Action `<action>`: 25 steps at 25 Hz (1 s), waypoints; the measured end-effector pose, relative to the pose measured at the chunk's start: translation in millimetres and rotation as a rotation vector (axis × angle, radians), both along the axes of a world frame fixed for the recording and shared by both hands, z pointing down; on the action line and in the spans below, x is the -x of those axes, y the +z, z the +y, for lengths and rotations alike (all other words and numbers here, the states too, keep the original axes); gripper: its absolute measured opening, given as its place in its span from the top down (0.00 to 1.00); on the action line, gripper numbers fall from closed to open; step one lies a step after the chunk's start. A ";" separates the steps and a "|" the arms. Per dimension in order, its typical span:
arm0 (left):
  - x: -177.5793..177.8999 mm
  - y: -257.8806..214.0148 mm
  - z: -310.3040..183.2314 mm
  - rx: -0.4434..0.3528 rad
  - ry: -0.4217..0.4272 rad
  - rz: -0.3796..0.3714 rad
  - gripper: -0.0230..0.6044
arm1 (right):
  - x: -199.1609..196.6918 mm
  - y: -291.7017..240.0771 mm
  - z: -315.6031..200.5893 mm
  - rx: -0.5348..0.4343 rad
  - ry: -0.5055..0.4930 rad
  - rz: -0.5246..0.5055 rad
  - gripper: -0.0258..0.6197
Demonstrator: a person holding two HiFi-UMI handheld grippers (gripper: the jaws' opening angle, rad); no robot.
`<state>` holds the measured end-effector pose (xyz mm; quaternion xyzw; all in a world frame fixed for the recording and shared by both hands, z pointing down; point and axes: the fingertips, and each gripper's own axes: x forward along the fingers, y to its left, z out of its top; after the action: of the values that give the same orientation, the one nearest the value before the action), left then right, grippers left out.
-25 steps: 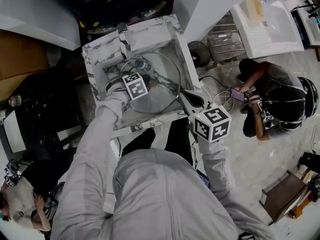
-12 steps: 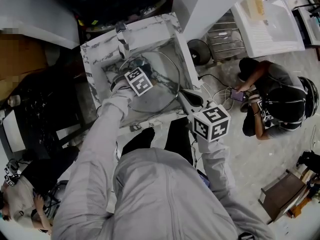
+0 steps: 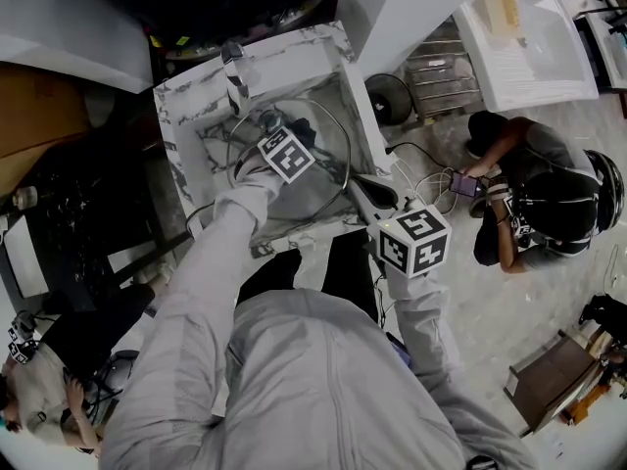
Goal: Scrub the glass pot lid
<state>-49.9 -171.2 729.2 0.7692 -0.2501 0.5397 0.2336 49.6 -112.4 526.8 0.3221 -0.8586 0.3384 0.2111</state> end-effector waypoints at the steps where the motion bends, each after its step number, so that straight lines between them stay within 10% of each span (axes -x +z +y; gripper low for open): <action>1: -9.9 -1.2 1.9 0.006 -0.006 0.023 0.87 | -1.1 -0.5 -0.8 -0.001 0.001 0.000 0.91; 25: -102.3 -15.2 97.1 0.188 0.214 0.252 0.87 | -13.3 -16.3 18.0 -0.036 0.061 0.020 0.91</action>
<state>52.4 -74.2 714.0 0.8276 -0.0840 0.4818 0.2753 62.9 -94.4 510.4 0.3553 -0.8522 0.3257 0.2035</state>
